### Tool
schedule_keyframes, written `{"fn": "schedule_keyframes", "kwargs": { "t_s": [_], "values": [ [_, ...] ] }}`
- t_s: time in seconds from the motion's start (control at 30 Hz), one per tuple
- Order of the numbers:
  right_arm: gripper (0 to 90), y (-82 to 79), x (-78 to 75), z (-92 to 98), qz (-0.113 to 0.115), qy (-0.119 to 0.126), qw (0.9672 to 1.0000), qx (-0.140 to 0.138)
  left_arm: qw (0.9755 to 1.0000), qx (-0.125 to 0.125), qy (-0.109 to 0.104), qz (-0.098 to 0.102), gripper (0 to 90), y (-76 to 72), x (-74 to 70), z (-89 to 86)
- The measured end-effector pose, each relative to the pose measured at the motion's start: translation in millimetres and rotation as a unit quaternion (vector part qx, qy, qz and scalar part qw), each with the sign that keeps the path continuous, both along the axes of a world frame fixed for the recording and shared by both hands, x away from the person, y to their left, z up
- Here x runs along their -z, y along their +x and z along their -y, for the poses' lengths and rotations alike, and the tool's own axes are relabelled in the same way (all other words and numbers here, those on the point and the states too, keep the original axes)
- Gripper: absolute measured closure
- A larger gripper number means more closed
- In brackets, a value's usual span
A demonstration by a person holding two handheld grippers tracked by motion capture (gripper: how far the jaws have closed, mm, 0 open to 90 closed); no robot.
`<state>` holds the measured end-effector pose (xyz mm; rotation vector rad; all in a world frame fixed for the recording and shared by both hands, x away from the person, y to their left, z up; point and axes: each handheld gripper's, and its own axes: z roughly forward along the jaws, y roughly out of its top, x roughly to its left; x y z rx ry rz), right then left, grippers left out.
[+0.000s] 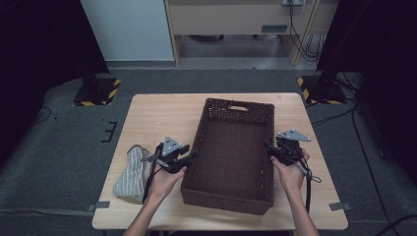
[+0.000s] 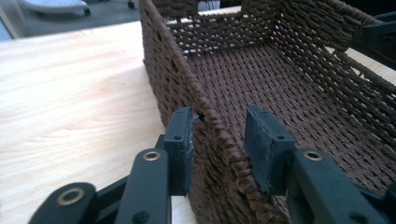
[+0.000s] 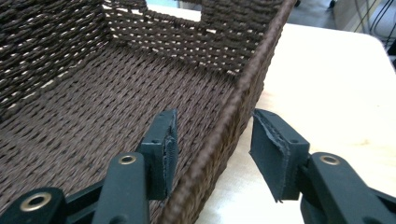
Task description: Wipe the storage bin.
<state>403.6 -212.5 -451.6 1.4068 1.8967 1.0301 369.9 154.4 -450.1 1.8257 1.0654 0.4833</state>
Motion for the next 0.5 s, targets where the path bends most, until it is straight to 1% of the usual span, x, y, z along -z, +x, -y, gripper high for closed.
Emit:
{"fn": "schedule_keyframes", "kwargs": {
  "t_s": [0.03,0.07,0.1,0.13,0.23,0.27,0.33,0.4,0.43,0.5],
  "values": [
    [51.3,-1.2,0.8,0.5,-0.006,0.004,1.0000,-0.002,1.0000,0.000,-0.003,-0.001,62.0,-0.1,1.0,1.0],
    [52.9,-1.5,1.4,0.9,-0.010,0.007,0.9999,-0.004,1.0000,0.005,0.000,-0.004,62.5,-0.2,1.7,1.8],
    [57.6,-1.2,2.4,1.0,-0.014,0.010,0.9998,-0.009,1.0000,0.007,0.005,-0.003,64.3,-1.0,1.8,2.0],
    [59.1,-0.8,2.8,0.6,-0.016,0.013,0.9997,-0.014,1.0000,0.008,0.005,-0.001,64.8,-2.3,1.9,2.0],
    [62.4,0.7,2.4,-2.1,-0.010,-0.009,0.9997,-0.019,1.0000,0.008,0.004,-0.001,64.4,-5.7,3.4,1.3],
    [62.7,1.3,2.6,-2.7,-0.009,-0.012,0.9997,-0.021,0.9999,0.008,0.007,-0.002,63.9,-7.1,4.2,1.2],
    [63.3,4.3,3.4,-2.1,-0.005,-0.007,0.9995,-0.031,0.9999,0.011,0.006,-0.006,63.8,-11.1,7.8,1.3],
    [63.9,8.2,4.9,-1.4,0.000,0.001,0.9991,-0.041,0.9999,0.007,-0.003,-0.008,62.8,-15.0,9.1,-0.3],
    [64.1,10.1,5.1,-1.7,-0.001,0.007,0.9989,-0.046,0.9999,0.007,-0.005,-0.011,62.3,-16.8,9.0,-0.9],
    [64.6,14.0,5.0,-4.3,-0.002,0.007,0.9986,-0.052,1.0000,0.003,0.000,-0.009,61.7,-20.3,8.5,-1.2]
  ]
}}
